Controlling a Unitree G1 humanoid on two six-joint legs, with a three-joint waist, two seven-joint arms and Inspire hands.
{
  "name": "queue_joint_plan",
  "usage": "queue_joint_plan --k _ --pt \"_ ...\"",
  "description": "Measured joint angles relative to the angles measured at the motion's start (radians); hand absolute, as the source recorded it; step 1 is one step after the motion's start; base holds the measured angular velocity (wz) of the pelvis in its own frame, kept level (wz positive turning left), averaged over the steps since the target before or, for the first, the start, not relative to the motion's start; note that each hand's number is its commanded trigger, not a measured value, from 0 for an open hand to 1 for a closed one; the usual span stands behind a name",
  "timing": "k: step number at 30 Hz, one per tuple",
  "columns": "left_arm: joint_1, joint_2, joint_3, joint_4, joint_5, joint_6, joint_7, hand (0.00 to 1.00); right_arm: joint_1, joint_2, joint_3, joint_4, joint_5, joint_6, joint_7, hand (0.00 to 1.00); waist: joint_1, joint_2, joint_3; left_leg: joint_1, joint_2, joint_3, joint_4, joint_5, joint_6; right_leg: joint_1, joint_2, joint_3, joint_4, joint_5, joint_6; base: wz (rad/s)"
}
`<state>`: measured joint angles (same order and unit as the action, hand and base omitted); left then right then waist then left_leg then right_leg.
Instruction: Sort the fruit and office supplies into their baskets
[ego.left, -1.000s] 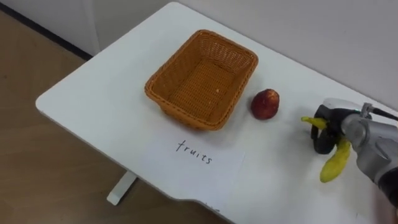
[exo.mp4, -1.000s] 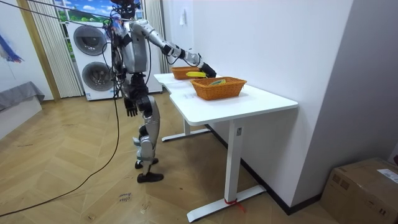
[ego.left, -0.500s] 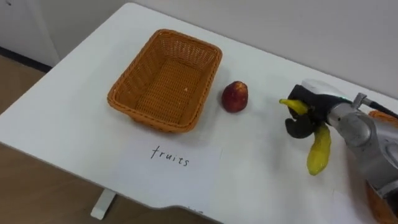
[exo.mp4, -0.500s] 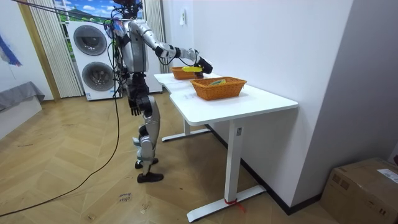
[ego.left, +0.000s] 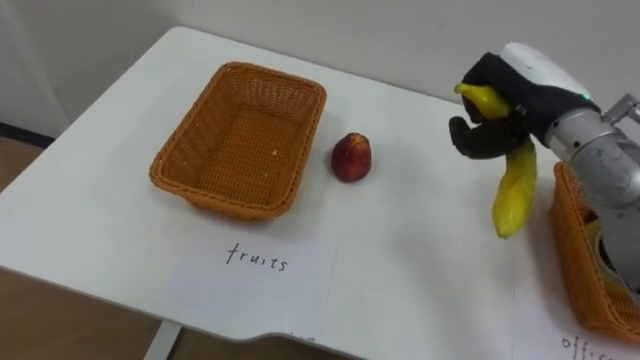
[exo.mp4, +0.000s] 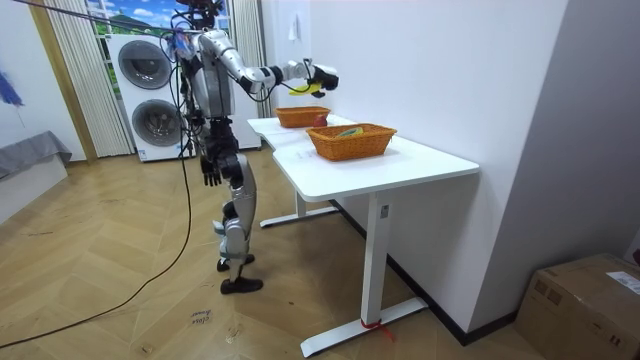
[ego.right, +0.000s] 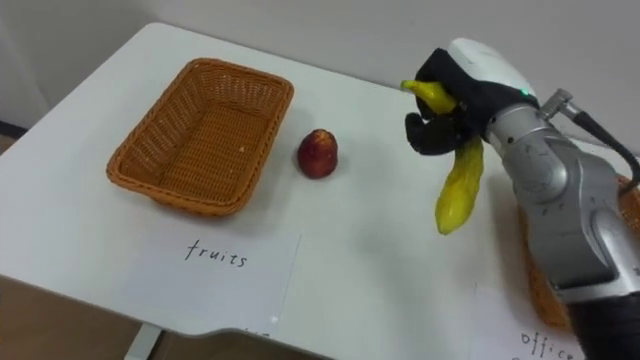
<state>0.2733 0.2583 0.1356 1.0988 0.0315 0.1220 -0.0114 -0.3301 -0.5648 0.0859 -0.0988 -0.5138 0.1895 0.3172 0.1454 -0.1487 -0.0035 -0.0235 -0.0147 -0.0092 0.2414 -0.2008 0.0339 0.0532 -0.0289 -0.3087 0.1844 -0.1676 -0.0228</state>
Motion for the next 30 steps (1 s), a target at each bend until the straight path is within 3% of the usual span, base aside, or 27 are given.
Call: queue_joint_plan --k 7,12,18,25,30 --pt "0.002 -0.005 -0.006 0.000 -0.001 0.000 -0.004 0.00 -0.007 0.000 0.003 -0.071 0.031 0.001 0.001 1.00 0.015 -0.008 0.0051 0.018 0.000 0.001 -0.005 -0.001 0.001 0.015 0.001 0.008 0.001 -0.001 0.002 0.00" --pt "0.001 -0.007 -0.026 -0.001 0.001 0.002 -0.011 0.00 -0.045 0.002 0.014 -0.075 0.078 0.023 0.002 1.00 0.034 -0.008 0.0092 0.015 0.000 0.000 -0.005 0.000 0.001 0.015 0.000 0.002 0.000 -0.002 0.002 0.01" --pt "0.004 -0.012 -0.025 0.000 0.001 0.001 -0.023 0.00 -0.100 0.014 0.038 -0.110 0.083 0.022 -0.002 1.00 0.063 -0.029 0.0150 0.010 -0.014 -0.020 -0.005 0.000 0.001 0.016 -0.005 -0.015 -0.001 -0.012 0.005 0.11" --pt "-0.001 -0.025 -0.034 0.001 0.004 0.002 -0.026 0.00 -0.150 0.121 0.116 -0.041 0.166 0.005 -0.020 1.00 0.119 -0.029 0.0176 0.024 -0.012 -0.053 -0.011 -0.001 0.001 0.039 -0.006 -0.041 -0.001 -0.012 0.006 0.13" --pt "0.003 -0.038 -0.042 0.000 0.004 0.013 -0.029 0.00 -0.155 0.184 0.137 0.040 0.199 0.008 -0.044 1.00 0.145 -0.015 0.0282 0.012 -0.015 -0.066 -0.004 -0.001 0.001 0.035 -0.008 -0.051 -0.001 -0.013 0.008 0.10"
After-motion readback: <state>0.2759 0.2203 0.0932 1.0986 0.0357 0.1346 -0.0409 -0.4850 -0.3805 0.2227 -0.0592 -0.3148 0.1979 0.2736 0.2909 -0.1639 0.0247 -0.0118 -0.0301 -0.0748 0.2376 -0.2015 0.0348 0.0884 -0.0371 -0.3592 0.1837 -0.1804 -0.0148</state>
